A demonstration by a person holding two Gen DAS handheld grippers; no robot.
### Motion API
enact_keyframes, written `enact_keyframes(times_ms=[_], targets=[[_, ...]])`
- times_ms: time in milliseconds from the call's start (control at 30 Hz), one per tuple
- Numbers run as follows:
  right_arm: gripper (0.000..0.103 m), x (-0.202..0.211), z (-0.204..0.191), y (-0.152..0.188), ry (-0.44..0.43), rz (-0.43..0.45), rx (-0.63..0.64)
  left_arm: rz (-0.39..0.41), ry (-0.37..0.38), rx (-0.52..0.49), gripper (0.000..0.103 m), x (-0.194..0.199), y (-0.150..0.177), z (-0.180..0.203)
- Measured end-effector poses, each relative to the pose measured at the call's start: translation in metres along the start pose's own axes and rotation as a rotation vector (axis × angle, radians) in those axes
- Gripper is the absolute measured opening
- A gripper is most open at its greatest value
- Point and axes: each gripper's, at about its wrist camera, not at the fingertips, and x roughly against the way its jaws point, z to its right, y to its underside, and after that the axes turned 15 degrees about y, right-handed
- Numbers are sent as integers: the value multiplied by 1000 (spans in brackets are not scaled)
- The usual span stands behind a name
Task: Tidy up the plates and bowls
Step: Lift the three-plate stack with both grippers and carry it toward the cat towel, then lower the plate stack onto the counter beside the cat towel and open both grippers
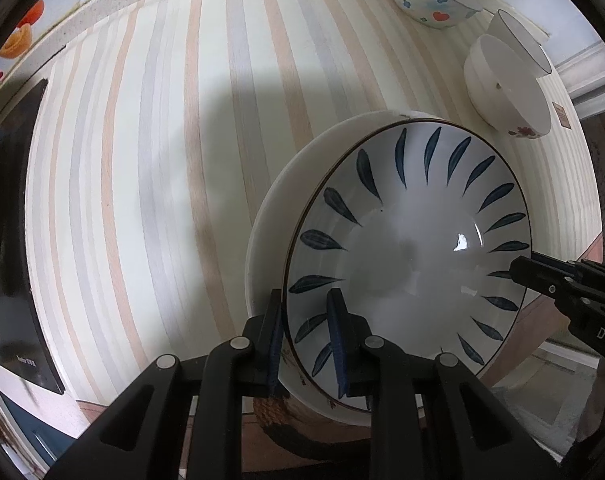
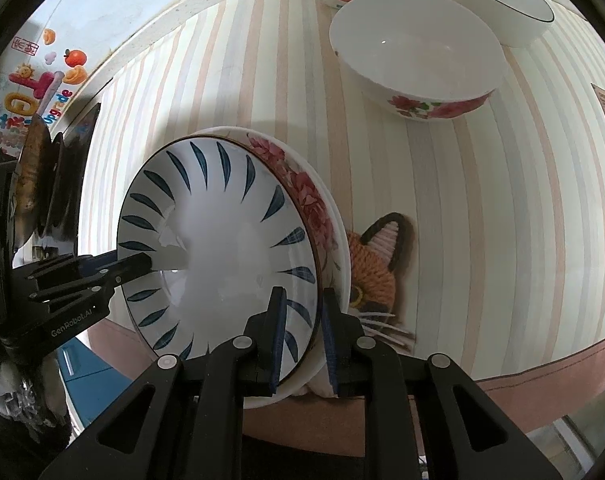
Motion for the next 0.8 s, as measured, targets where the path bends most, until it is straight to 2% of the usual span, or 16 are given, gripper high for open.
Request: enact_keyframes(times_ms=[267,467,800], targets=[[20,4,1,1,11,3,-22,8,15,16,19,3,5,-7],[21,16,-3,7,34,28,-34,38,27,9,19,22,16,-6],[21,102,-22,45,45,166,-35,184,19,-38,19,99,60,33]])
